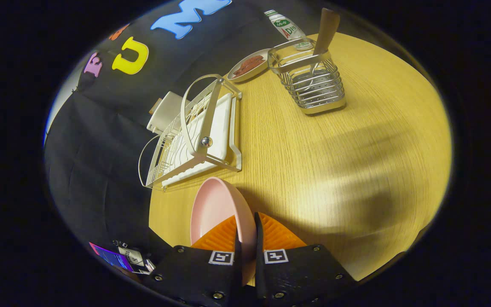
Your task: Take the plate from the dish rack, then take the spoon from the basket and place it into the plate.
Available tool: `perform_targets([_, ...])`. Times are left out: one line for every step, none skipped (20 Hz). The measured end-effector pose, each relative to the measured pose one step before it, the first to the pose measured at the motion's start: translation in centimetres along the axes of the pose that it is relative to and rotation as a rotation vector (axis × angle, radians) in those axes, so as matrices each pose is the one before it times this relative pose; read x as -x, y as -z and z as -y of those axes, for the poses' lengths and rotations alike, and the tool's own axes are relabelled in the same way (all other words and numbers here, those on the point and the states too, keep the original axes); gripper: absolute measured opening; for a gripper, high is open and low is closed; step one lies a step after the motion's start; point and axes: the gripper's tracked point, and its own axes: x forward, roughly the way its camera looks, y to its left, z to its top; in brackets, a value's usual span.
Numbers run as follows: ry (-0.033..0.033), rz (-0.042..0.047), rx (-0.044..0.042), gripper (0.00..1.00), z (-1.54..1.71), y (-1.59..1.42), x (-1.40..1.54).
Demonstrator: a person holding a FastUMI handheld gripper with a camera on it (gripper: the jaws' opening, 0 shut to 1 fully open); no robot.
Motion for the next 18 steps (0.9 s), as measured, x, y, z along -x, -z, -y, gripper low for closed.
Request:
perform_targets([-0.00443, -0.00055, -0.00674, 0.11, 0.126, -0.024, -0.127])
perform_targets([-0.00365, 0.00192, -0.00929, 0.11, 0.151, -0.003, -0.255])
perform_targets([0.00174, -0.00216, -0.01793, 0.11, 0.303, -0.036, -0.317])
perform_targets([0.00101, 0.00387, -0.01357, 0.11, 0.17, -0.185, -0.076])
perform_targets([0.00186, 0.00764, -0.00272, 0.11, 0.14, -0.205, 0.079])
perform_targets([0.00888, 0.00718, -0.00274, 0.11, 0.098, -0.014, 0.094])
perform_targets([0.01142, 0.00981, 0.00699, 0.14, 0.147, -0.148, -0.075])
perform_targets([0.04014, 0.00875, 0.02739, 0.16, 0.644, -0.127, 0.142])
perform_targets([0.04258, 0.0052, 0.04113, 0.23, 1.015, -0.398, 0.805])
perform_targets([0.03389, 0.02629, 0.05194, 0.3, 0.36, -0.479, 0.453])
perform_targets([0.01552, 0.04603, 0.04075, 0.37, -0.12, -0.921, 0.908])
perform_targets([0.02819, 0.05648, 0.04733, 0.45, 0.316, -1.171, 0.925])
perform_targets([0.01349, 0.06632, 0.04764, 0.45, 0.12, -1.64, 1.145])
perform_targets([0.01055, 0.07036, 0.0442, 0.45, 0.001, -1.448, 0.853])
perform_targets([0.01823, 0.09409, 0.0637, 0.45, 0.332, -2.012, 1.013])
perform_targets([0.02963, 0.08344, 0.06414, 0.45, 0.735, -1.844, 0.836])
perform_targets([0.02481, 0.05988, 0.05622, 0.45, 0.753, -1.591, 0.664])
perform_targets([0.03178, 0.05202, 0.06197, 0.45, 0.827, -1.177, 0.705])
